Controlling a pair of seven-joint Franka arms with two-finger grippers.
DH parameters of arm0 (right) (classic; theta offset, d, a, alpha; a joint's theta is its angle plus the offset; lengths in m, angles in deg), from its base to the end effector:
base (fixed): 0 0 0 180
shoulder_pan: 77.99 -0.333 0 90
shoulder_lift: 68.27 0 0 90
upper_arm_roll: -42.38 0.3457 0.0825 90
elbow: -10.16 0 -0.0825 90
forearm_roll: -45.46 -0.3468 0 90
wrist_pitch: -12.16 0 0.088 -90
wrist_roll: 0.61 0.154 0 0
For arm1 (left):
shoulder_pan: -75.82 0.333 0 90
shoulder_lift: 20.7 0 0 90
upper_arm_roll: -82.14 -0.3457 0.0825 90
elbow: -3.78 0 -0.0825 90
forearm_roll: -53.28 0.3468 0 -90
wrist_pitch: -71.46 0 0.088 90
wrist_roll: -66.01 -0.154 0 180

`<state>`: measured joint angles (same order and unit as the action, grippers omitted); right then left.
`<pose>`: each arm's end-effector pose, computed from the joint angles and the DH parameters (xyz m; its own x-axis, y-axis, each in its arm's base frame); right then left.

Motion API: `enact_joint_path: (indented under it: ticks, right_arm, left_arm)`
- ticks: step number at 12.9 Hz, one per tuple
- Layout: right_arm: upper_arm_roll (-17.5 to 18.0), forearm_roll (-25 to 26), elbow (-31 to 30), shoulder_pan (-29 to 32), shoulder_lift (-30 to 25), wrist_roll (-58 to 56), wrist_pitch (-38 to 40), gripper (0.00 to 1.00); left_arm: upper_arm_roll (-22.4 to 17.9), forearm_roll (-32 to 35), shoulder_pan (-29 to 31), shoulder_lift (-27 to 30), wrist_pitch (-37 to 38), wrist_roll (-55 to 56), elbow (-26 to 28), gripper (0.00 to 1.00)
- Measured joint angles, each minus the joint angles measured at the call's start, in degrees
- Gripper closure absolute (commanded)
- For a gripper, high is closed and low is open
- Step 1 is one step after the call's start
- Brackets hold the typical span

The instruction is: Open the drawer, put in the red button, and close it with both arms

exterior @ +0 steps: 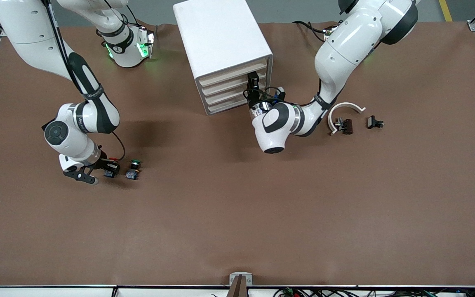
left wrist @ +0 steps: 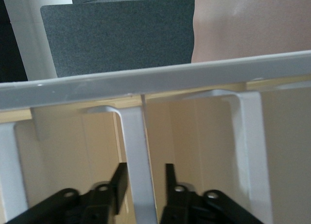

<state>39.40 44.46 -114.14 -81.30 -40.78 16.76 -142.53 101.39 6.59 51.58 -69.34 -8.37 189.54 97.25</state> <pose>0.5652 0.0028 0.1860 0.9520 -0.3013 0.0538 -0.3017 -0.9534 -0.0003 0.3372 -0.4535 0.2097 -0.2187 0.9720 -0.0856 0.1236 -0.0594 -0.9906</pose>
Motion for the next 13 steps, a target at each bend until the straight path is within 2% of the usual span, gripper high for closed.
enact_joint_path:
  ticks: [7, 10, 13]
  right_arm:
    - [0.1, 0.0, 0.3, 0.0, -0.2, 0.2, 0.3, 1.00]
    - [0.4, 0.0, 3.5, -0.6, -1.2, 3.6, 8.3, 1.00]
    - [0.7, 0.0, 7.3, -4.1, -3.4, 11.5, 16.3, 1.00]
  left_arm:
    - [-0.3, 0.0, 0.4, 0.0, 0.0, 0.0, -0.1, 0.83]
    - [-1.3, 0.0, 0.6, 0.0, 0.0, 0.0, -0.4, 0.83]
    - [-2.9, -0.5, 1.0, 0.0, 0.2, 0.1, -1.4, 0.83]
